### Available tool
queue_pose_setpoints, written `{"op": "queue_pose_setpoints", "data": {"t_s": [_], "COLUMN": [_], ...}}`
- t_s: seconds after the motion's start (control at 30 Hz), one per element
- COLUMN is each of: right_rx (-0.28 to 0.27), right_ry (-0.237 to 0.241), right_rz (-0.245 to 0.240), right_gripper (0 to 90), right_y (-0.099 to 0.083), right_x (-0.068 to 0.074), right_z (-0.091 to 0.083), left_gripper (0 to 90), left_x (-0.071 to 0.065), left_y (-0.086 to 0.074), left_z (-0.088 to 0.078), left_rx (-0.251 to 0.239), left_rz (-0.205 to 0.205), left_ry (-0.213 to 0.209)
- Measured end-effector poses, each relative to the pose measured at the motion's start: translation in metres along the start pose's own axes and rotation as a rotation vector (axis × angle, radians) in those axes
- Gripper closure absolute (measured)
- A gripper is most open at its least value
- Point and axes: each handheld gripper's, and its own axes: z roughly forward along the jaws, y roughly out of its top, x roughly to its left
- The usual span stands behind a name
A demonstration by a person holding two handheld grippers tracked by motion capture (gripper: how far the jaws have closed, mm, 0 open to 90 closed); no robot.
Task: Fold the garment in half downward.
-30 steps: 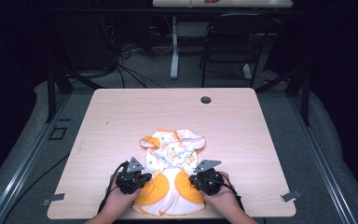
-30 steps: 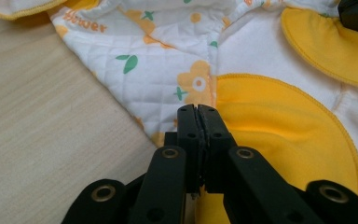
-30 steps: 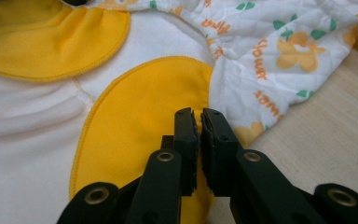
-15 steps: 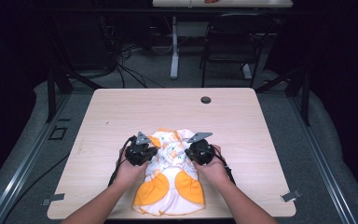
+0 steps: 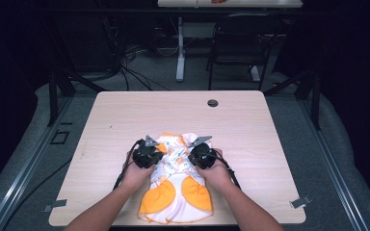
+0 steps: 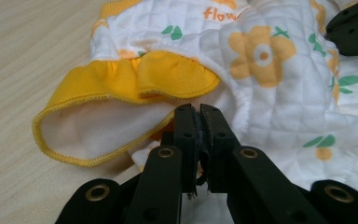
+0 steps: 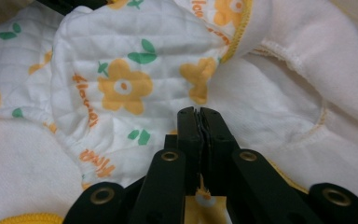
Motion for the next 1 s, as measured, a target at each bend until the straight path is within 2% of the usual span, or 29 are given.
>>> {"op": "queue_pose_setpoints", "data": {"t_s": [0.27, 0.43, 0.57, 0.67, 0.7, 0.8, 0.9, 1.0], "right_rx": [-0.011, -0.006, -0.019, -0.027, -0.046, -0.104, -0.135, -0.144], "right_ry": [0.003, -0.007, -0.007, -0.005, -0.003, -0.009, -0.006, -0.04], "right_rz": [0.002, 0.016, 0.043, 0.045, 0.041, 0.063, 0.087, 0.089], "right_gripper": [87.4, 86.6, 82.2, 81.4, 81.7, 82.7, 81.7, 78.1], "right_y": [-0.003, -0.003, -0.003, -0.003, -0.002, 0.005, 0.015, 0.024], "right_x": [0.006, 0.008, 0.009, 0.011, 0.01, 0.003, -0.011, -0.024], "right_z": [-0.001, -0.001, -0.001, -0.004, -0.007, -0.016, -0.02, -0.018], "left_gripper": [85.1, 82.5, 77.7, 73.6, 72.5, 69.4, 65.2, 63.6], "left_x": [0.001, 0.011, 0.022, 0.029, 0.031, 0.035, 0.038, 0.04], "left_y": [-0.001, 0.013, 0.026, 0.033, 0.034, 0.035, 0.034, 0.032], "left_z": [-0.005, -0.019, -0.022, -0.018, -0.015, -0.009, -0.003, 0.001], "left_rx": [0.026, -0.012, -0.05, -0.052, -0.052, -0.058, -0.053, -0.039], "left_rz": [0.006, -0.001, -0.035, -0.052, -0.063, -0.069, -0.079, -0.082], "left_ry": [-0.017, -0.019, 0.021, 0.052, 0.062, 0.077, 0.087, 0.09]}}
